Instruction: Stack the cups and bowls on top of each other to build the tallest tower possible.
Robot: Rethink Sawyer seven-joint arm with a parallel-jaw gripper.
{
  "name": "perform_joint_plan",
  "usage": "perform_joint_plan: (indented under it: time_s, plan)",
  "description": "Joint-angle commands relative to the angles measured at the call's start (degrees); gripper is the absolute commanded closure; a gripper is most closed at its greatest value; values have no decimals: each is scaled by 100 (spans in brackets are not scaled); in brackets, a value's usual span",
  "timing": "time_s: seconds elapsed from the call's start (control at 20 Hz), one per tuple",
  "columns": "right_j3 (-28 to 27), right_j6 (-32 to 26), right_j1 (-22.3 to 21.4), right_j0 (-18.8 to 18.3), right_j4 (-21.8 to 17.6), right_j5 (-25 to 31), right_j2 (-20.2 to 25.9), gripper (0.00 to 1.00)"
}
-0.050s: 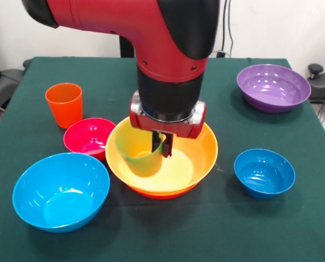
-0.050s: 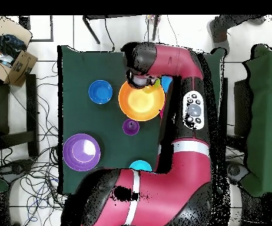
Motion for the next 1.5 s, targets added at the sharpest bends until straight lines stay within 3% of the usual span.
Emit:
perform_joint_plan:
  time_s: [0.05,0.55,1.5]
  plan:
    - [968,-540,-235,129,-249,-406,343,100]
    - [1535,-474,-282,69,-407,-963,336,100]
    - [1959,-197,-154,167,-515,-1813,186,100]
